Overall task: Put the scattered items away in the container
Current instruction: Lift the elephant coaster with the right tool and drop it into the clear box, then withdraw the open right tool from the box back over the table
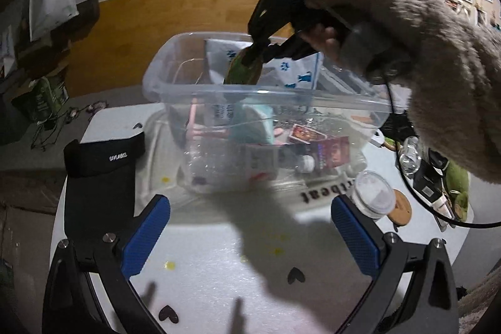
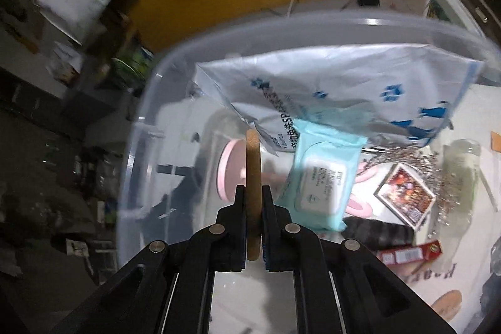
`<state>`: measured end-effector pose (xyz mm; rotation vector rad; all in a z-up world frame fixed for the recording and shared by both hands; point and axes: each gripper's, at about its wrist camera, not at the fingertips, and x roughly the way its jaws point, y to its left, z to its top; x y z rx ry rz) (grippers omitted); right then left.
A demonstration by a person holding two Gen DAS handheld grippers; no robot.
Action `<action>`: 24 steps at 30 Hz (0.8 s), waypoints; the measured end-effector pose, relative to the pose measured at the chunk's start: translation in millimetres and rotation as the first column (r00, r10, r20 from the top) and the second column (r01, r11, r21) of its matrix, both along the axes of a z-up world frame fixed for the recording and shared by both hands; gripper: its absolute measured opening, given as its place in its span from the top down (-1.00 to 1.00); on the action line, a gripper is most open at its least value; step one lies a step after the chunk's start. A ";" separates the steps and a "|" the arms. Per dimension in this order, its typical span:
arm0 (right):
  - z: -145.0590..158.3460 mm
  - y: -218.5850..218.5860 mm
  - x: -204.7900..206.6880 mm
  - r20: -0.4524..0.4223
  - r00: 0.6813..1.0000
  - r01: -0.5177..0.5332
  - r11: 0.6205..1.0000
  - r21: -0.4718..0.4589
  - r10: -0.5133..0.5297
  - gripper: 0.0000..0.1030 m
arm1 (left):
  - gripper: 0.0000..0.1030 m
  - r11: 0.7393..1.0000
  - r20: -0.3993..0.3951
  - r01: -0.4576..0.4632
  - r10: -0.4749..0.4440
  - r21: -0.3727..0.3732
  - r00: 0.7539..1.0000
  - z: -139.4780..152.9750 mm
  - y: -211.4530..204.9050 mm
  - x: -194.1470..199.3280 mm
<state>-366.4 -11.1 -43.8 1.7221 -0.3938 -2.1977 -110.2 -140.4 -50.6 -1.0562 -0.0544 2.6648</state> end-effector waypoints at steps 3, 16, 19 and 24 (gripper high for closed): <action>-23.1 -13.5 -12.0 0.061 0.998 0.008 1.000 0.030 -0.010 0.82 | -1.00 1.000 0.015 -0.023 0.023 -0.002 1.000 -5.4 -6.7 -5.2; -53.5 -9.6 -14.1 0.176 0.983 0.043 0.998 0.038 -0.049 -0.63 | -1.00 0.997 0.035 -0.071 0.071 -0.009 0.997 -15.0 -16.6 -18.5; -39.6 -0.3 -8.9 0.162 0.985 0.061 0.998 0.002 -0.061 -0.84 | -1.00 0.998 0.026 -0.056 0.057 -0.013 0.998 -12.6 -12.1 -17.3; -0.1 25.2 6.0 0.119 0.991 0.070 0.994 -0.088 -0.059 -0.84 | -1.00 0.999 0.006 -0.030 0.030 -0.015 1.000 -7.0 -5.9 -12.5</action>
